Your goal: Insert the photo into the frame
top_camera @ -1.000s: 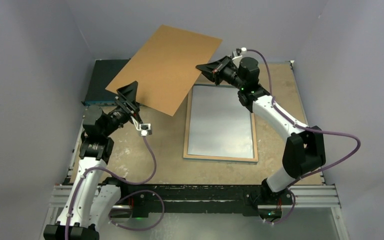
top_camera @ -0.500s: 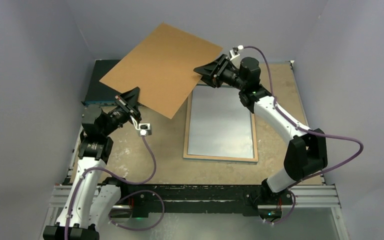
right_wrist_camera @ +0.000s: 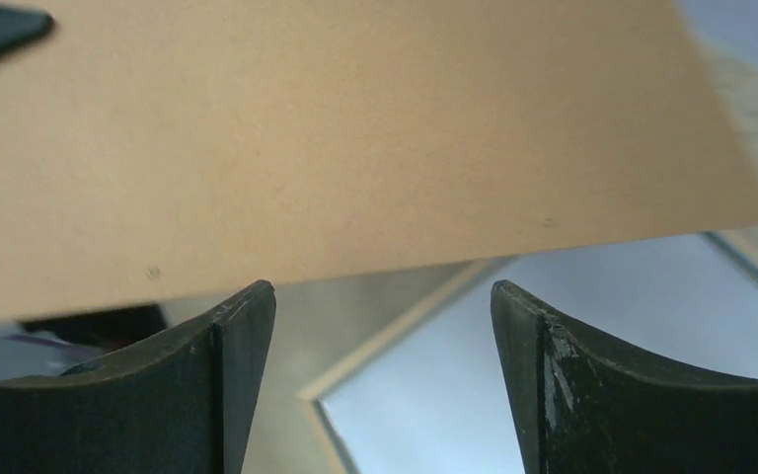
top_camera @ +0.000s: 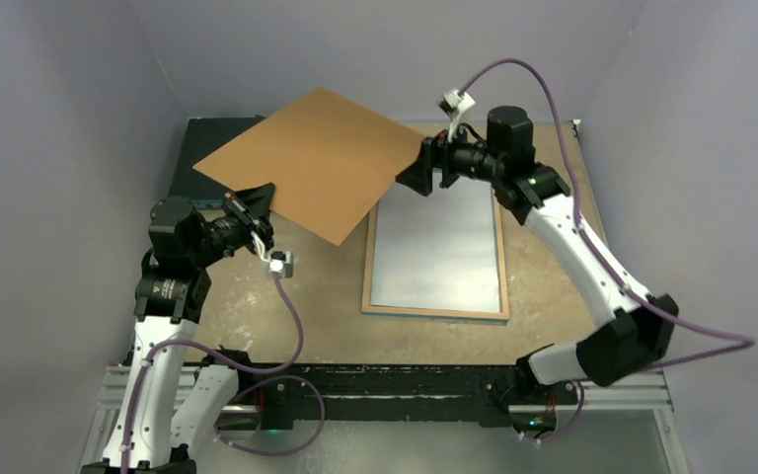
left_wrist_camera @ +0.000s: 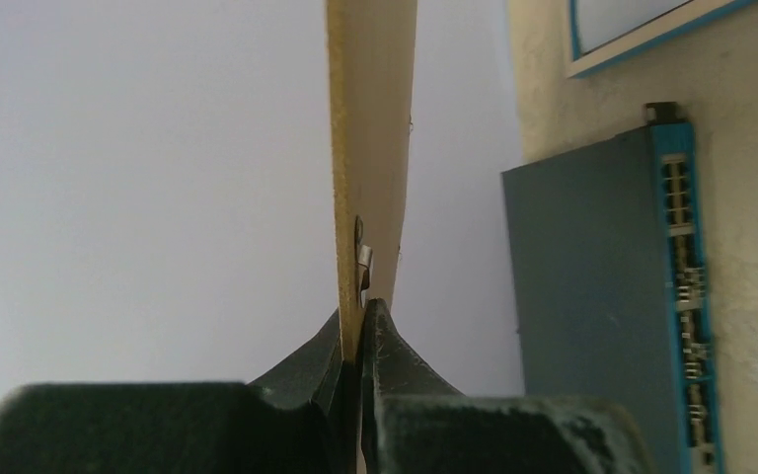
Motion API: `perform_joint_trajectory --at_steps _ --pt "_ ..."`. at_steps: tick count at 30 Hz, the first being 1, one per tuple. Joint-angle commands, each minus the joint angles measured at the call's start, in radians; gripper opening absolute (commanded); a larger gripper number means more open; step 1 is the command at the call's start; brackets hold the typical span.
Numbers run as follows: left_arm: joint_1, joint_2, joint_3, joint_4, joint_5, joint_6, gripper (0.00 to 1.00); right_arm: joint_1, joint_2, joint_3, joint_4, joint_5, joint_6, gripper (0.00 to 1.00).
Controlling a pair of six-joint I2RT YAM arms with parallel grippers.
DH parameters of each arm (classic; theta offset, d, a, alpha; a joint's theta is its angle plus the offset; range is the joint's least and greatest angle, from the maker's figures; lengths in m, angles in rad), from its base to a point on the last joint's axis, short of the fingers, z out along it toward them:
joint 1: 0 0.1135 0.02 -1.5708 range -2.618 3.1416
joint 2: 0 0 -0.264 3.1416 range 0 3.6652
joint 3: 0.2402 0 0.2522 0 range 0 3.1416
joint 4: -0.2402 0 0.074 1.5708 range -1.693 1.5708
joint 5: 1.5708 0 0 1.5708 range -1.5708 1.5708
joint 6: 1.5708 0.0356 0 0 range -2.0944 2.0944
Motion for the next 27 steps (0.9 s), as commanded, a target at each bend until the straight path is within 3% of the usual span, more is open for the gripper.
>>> perform_joint_trajectory --at_steps 1,8,11,14,21,27 --pt "-0.005 0.005 0.105 -0.117 0.051 0.027 0.0 -0.001 -0.173 -0.129 -0.007 0.148 -0.404 0.84" --pt "-0.005 0.021 0.173 -0.222 0.086 0.011 0.0 0.087 -0.293 -0.304 0.062 0.08 -0.631 0.88" --pt "-0.005 0.048 0.227 -0.326 0.09 0.054 0.0 0.217 -0.359 -0.408 0.167 0.205 -0.73 0.92" --pt "-0.007 0.061 0.252 -0.359 0.087 0.063 0.0 0.265 -0.373 -0.459 0.246 0.275 -0.795 0.92" --pt "-0.006 0.045 0.256 -0.397 0.091 0.125 0.0 0.363 -0.37 -0.606 0.596 0.584 -0.94 0.83" --pt "-0.005 0.044 0.27 -0.41 0.103 0.148 0.0 0.394 -0.301 -0.594 0.609 0.522 -1.005 0.79"
